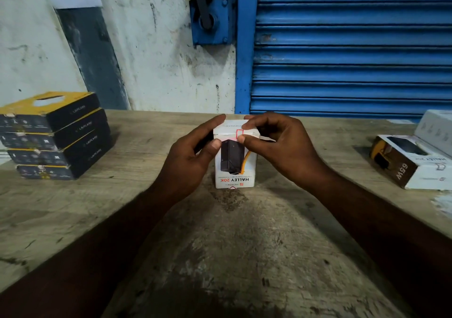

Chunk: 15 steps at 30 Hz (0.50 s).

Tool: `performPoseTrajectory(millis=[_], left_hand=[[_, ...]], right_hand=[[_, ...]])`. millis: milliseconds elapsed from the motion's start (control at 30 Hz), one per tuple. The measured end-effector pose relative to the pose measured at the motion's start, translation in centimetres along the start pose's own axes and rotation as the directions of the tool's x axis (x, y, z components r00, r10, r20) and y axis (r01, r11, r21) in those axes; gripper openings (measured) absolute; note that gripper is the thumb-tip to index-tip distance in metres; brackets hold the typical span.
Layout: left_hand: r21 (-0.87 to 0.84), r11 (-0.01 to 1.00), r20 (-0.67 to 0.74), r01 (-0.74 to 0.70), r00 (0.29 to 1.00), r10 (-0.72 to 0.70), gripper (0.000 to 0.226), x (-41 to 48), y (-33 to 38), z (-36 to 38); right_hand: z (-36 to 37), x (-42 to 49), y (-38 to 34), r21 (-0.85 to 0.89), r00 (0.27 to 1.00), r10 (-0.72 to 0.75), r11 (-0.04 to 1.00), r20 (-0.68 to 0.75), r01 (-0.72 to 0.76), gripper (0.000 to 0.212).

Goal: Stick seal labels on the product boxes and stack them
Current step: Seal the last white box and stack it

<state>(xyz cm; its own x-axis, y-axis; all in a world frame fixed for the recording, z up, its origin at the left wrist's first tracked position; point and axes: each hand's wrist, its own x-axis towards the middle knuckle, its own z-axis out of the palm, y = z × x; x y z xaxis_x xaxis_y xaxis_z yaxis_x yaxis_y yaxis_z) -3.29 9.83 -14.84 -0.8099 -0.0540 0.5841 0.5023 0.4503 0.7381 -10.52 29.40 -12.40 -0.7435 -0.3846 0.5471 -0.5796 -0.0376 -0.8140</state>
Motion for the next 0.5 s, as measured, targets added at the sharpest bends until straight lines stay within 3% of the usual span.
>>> performPoseTrajectory(millis=[333,500], left_hand=[[0.042,0.999,0.012,-0.006,1.0,0.006,0.046,0.0,0.26,-0.09],[-0.007,0.998,-0.034,0.059,0.998,-0.06,0.046,-0.12,0.67,0.45]], right_hand=[[-0.35,0.37,-0.09,-0.121,1.0,-0.012,0.993,-0.001,0.011,0.023],[-0.21,0.29,-0.09,-0.122,1.0,-0.029,0.992,-0.007,0.028,0.023]])
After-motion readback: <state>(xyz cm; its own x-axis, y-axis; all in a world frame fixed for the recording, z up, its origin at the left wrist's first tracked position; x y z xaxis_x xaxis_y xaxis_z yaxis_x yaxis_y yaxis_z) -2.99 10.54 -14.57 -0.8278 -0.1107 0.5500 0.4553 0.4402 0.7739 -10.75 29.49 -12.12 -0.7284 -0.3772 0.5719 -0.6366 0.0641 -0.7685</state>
